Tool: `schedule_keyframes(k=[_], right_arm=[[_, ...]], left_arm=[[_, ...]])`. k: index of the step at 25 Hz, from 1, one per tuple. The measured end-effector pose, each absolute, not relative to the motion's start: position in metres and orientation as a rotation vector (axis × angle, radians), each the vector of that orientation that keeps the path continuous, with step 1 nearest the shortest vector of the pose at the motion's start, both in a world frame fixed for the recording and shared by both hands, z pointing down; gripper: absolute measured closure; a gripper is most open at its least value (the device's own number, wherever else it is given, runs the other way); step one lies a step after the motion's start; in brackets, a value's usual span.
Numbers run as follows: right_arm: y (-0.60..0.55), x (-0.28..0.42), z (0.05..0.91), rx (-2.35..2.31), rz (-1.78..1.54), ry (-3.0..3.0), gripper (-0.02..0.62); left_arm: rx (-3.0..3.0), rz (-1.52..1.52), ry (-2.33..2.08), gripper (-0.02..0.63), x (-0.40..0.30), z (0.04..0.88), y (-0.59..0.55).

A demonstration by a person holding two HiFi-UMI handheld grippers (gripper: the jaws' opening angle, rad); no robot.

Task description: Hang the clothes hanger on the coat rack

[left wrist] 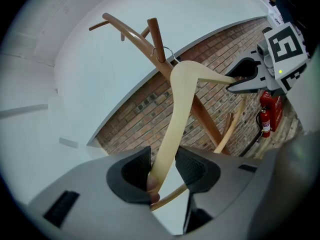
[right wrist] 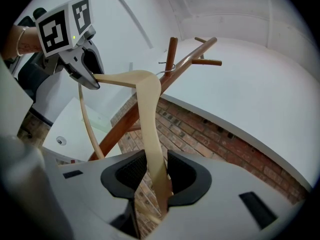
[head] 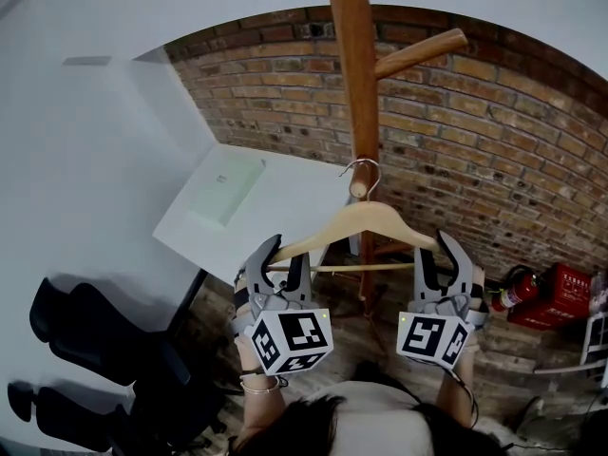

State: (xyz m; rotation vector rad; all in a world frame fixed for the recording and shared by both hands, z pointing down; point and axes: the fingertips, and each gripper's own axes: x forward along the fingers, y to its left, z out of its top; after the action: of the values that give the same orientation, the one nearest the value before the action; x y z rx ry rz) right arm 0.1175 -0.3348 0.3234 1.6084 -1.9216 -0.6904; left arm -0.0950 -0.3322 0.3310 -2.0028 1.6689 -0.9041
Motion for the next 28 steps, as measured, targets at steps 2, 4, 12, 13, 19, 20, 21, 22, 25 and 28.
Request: schedule_keyframes(k=[2,4,12,13,19,20,21,22,25,28], right_arm=[[-0.337,0.118,0.326,1.606,-0.683,-1.922,0.454],[-0.340,0.118,0.327,1.605,-0.675,-1.923,0.454],[-0.346,0.117,0.330,1.614,-0.679,-1.921,0.454],[-0.347,0.116,0.329,1.617,-0.682,-1.919,0.454],[-0.351,0.116,0.329,1.623,-0.692,-1.920,0.454],[-0.351,0.115,0.329,1.625,-0.693,-1.920,0.454],[-0.352,0.115,0.329,1.627,-0.696,-1.920,0.454],[-0.352,0.115,0.329,1.629,-0.701,-1.918,0.454],[-0.354,0.115,0.329,1.631,-0.715,-1.915,0.454],[-0.355,0.116,0.329,1.632,-0.719,-1.918,0.454]], left_arm=[[-2.007,-0.911,1.669,0.448,-0.095,0.333,-0.334],[-2.011,-0.915,1.669,0.448,-0.095,0.334,-0.337],[-2.033,-0.897,1.677,0.448,-0.096,0.338,-0.343],[-2.037,-0.891,1.681,0.448,-0.097,0.339,-0.344],[-2.026,-0.862,1.693,0.443,-0.098,0.338,-0.350],[-2.022,-0.858,1.693,0.443,-0.098,0.338,-0.351],[-2.020,-0.853,1.693,0.443,-0.098,0.338,-0.352],[-2.021,-0.847,1.693,0.442,-0.098,0.338,-0.353],[-2.028,-0.826,1.696,0.442,-0.097,0.339,-0.355],[-2.035,-0.811,1.695,0.442,-0.096,0.340,-0.357]])
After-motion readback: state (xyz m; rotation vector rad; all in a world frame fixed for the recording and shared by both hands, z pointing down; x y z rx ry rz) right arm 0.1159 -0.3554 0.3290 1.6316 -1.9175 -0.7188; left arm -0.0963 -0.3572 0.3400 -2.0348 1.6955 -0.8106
